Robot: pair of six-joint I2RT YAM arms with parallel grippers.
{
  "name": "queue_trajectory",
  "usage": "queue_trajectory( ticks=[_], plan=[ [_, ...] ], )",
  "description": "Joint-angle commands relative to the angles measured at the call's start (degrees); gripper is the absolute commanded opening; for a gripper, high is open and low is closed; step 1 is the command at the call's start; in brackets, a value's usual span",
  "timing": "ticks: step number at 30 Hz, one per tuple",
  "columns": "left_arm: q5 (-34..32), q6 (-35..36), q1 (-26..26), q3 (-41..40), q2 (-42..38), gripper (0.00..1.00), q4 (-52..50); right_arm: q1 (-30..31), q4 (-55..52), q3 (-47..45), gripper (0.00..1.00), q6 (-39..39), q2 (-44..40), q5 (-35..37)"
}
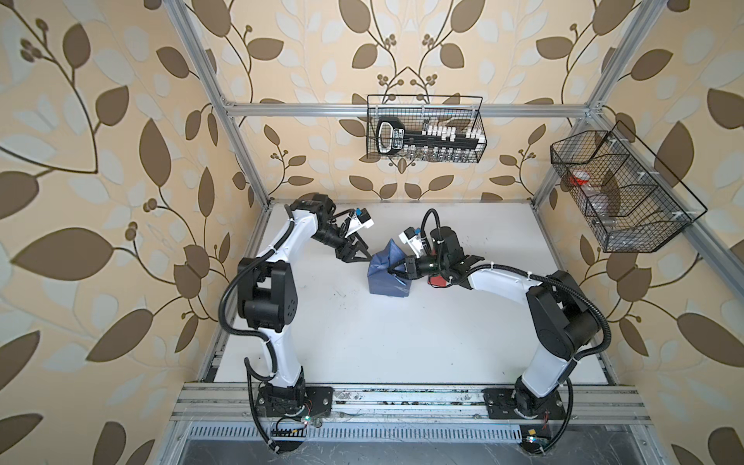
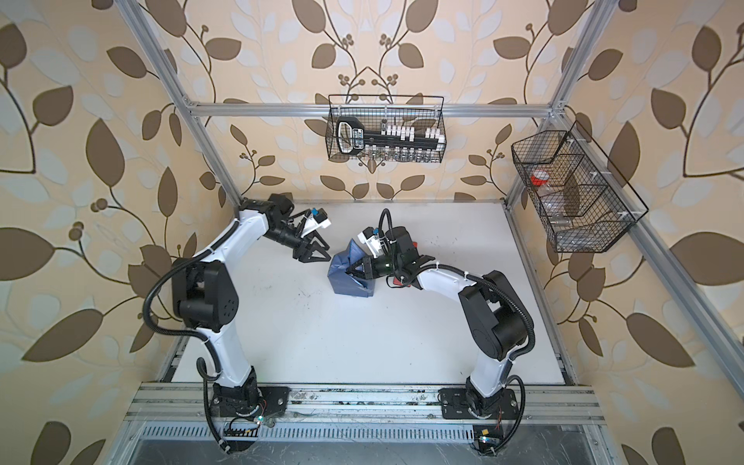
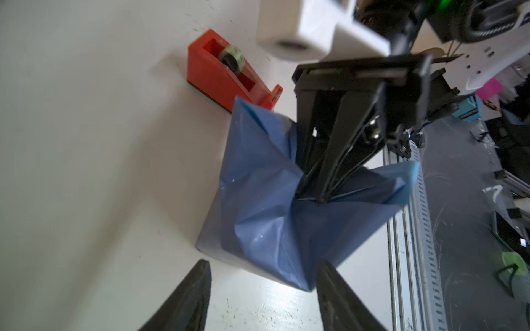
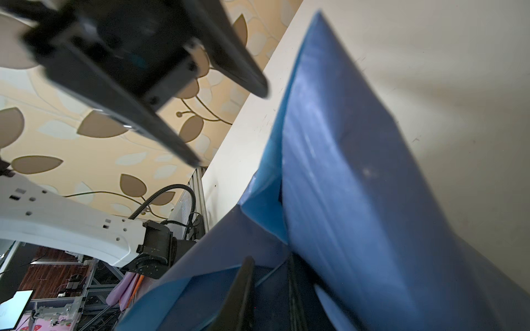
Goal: Wrap a gift box in wrapping paper
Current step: Fold the wrapping paper for the gift box.
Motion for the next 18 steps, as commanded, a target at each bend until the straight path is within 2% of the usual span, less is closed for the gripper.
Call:
queue_trajectory(
  ticks=[1,3,7,10,18],
  plan=[
    [6.27,10.25,-0.63,5.33,2.33,0.58,-6.33,0.35,-6.81,-3.05,0.23,-1.41,1.53,2.42],
    [7.45,12.82,-1.12,7.38,5.00,0.57,-9.04,0.35,-6.77,-3.14,0.23,-1.74,1.27,2.43],
    [11.22,12.34,-1.96,8.94,7.89,0.54,-10.13,0.39,-7.82,-2.49,0.23,-2.19,1.97,2.52],
    [13.96,14.65,-2.92,9.90,9.15,0.51,-13.83,0.50,-7.39,-2.35,0.23,-2.14,1.86,2.52],
    [14.13,16.80,-4.66,10.15,11.11,0.42,-16.31,0.47,-8.21,-1.59,0.23,-3.02,2.49,2.53]
  ],
)
